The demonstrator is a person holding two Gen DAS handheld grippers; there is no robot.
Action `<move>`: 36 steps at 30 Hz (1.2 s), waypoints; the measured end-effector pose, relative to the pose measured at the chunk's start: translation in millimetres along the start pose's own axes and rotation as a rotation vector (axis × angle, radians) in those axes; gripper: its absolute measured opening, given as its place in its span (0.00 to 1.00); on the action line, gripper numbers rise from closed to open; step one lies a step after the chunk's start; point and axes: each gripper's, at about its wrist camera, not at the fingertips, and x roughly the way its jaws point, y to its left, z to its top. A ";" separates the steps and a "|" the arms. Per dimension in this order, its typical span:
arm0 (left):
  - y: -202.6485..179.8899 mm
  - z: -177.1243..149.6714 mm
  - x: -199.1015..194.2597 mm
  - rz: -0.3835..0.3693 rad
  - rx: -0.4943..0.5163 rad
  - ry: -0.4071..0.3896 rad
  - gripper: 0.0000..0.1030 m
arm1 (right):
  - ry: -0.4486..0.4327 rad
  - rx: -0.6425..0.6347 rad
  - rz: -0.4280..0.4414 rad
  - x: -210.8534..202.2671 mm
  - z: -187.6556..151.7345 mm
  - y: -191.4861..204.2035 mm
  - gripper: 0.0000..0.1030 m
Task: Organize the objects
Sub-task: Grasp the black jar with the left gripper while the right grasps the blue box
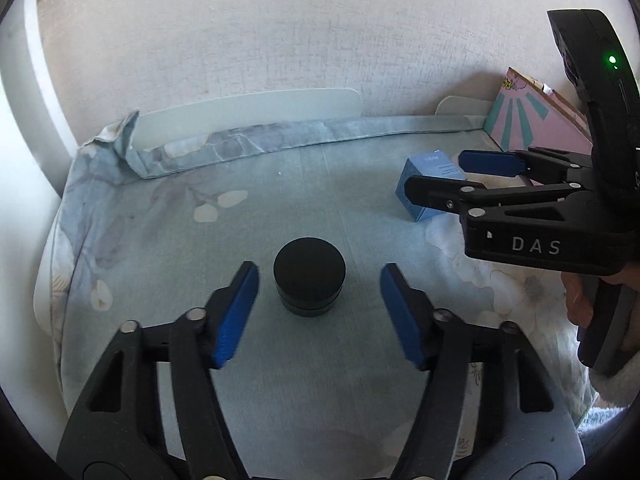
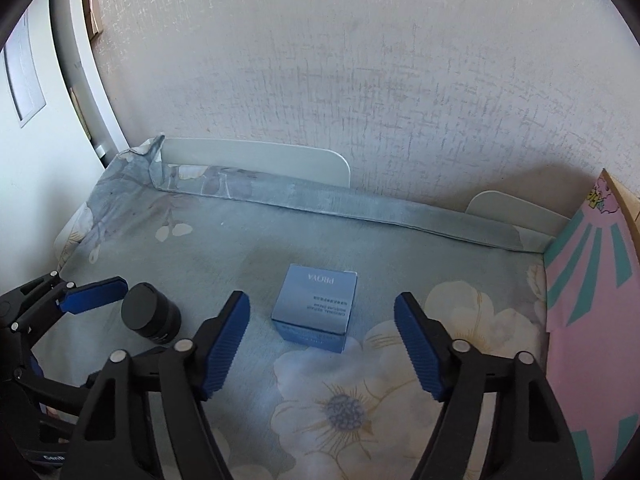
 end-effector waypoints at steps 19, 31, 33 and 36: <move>10.0 1.4 2.9 -0.019 -0.014 0.035 0.32 | 0.010 0.005 0.025 11.5 6.1 2.9 0.36; 2.3 23.0 -37.1 -0.051 -0.014 0.005 0.32 | -0.018 0.012 0.035 -25.5 15.3 3.2 0.36; -0.8 30.4 -48.1 -0.053 -0.007 -0.002 0.32 | -0.024 0.013 0.036 -36.9 19.1 3.5 0.36; -4.6 42.8 -63.8 -0.059 -0.001 -0.012 0.32 | -0.033 0.015 0.041 -53.5 26.8 3.9 0.36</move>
